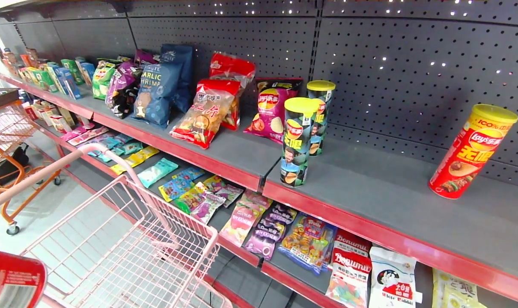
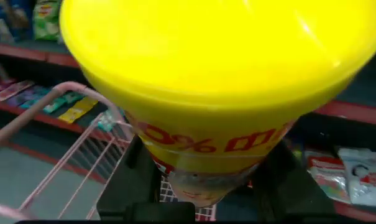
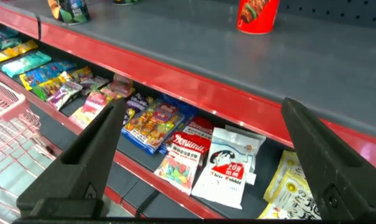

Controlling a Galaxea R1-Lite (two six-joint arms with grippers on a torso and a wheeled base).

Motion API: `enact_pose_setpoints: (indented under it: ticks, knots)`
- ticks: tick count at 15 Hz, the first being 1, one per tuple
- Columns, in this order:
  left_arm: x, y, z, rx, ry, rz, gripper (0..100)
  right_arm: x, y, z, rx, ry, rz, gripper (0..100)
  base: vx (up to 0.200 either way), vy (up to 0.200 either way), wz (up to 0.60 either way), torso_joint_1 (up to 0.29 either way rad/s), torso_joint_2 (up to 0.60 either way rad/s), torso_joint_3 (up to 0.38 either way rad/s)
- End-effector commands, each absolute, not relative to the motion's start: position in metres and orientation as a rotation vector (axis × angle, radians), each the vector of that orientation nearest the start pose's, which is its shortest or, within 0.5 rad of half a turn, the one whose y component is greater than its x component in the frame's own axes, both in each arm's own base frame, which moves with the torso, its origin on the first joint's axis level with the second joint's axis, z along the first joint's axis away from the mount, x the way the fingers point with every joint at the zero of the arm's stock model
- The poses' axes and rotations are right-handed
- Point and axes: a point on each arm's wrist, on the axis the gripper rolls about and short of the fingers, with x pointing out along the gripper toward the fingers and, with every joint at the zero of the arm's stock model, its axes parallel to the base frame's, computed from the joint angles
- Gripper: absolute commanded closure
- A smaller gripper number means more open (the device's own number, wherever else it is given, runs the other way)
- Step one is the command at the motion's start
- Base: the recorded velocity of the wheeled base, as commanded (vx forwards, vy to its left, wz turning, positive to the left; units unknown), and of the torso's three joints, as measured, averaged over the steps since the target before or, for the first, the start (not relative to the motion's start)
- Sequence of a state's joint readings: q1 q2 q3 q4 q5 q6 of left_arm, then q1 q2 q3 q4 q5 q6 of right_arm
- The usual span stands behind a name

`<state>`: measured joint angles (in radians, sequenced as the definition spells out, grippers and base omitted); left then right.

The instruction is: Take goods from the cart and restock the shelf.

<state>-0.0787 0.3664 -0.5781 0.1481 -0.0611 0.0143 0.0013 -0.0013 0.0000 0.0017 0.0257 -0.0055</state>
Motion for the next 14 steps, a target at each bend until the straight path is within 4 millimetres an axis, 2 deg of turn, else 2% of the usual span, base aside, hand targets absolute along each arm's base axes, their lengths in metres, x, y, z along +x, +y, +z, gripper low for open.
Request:
enact_pose_setpoints:
  ticks: [1,2,8,14]
  knots:
    - [-0.021,0.001,0.223,0.013,-0.053,-0.101,100,-0.023,0.001,0.075,-0.005,0.001,0.028,0,0.000,0.000,0.00,0.139,-0.33,-0.178]
    - [-0.023,0.001,0.223,0.014,-0.056,-0.101,100,-0.023,0.001,0.075,-0.005,0.001,0.028,0,0.000,0.000,0.00,0.041,-0.07,-0.046]
    - [-0.026,0.001,0.220,0.022,-0.037,-0.107,100,-0.023,0.001,0.075,0.000,0.002,0.031,0,0.000,0.000,-0.60,0.011,-0.01,-0.006]
    - [-0.039,0.002,0.205,0.065,-0.039,-0.109,100,-0.023,0.001,0.075,0.000,0.002,0.031,0,0.000,0.000,-0.60,0.002,0.00,0.002]
